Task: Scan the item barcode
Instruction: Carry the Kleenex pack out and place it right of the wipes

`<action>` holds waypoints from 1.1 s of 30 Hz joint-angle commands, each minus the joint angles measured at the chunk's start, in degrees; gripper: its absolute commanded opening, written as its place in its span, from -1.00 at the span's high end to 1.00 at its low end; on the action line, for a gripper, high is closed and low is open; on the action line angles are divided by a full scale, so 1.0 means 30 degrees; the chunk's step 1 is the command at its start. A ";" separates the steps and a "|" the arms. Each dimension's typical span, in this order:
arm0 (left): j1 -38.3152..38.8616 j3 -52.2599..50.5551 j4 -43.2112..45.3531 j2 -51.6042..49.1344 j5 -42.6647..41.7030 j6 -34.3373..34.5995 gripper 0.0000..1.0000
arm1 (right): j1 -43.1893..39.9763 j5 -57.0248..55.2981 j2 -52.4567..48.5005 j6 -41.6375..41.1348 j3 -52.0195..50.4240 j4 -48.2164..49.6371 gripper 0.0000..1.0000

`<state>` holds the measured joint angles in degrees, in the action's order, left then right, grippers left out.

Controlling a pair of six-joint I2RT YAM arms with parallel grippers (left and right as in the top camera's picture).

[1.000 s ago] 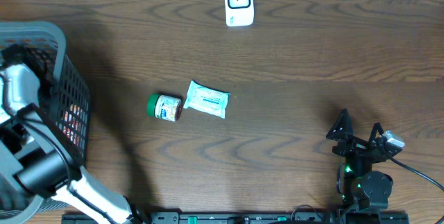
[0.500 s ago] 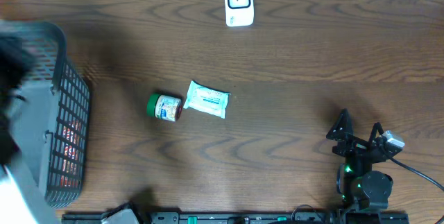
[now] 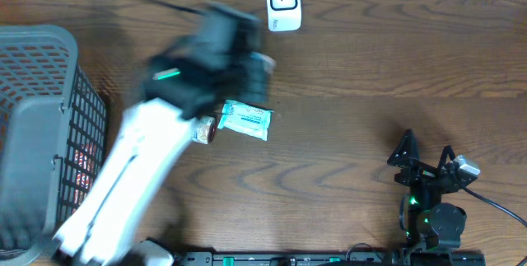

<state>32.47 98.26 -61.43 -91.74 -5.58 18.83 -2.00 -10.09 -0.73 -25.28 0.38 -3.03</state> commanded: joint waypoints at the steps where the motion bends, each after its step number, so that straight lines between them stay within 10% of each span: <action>1: 0.1421 -0.0095 0.0204 -0.2470 0.3388 0.1056 0.11 | 0.0131 -0.0109 0.0058 -0.0131 -0.0022 -0.0066 -0.98; 19: 0.2776 -0.0146 0.3381 -1.0717 0.2652 0.3424 0.13 | 0.0131 -0.0109 0.0058 -0.0131 -0.0022 -0.0066 -0.99; 33: 0.2922 -0.0146 0.2266 -1.0710 0.2572 1.1650 0.07 | 0.0131 -0.0109 0.0058 -0.0131 -0.0022 -0.0066 -0.99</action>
<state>41.41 97.78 -53.63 -123.57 1.98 42.81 -2.00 -10.11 -0.73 -25.28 0.38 -3.03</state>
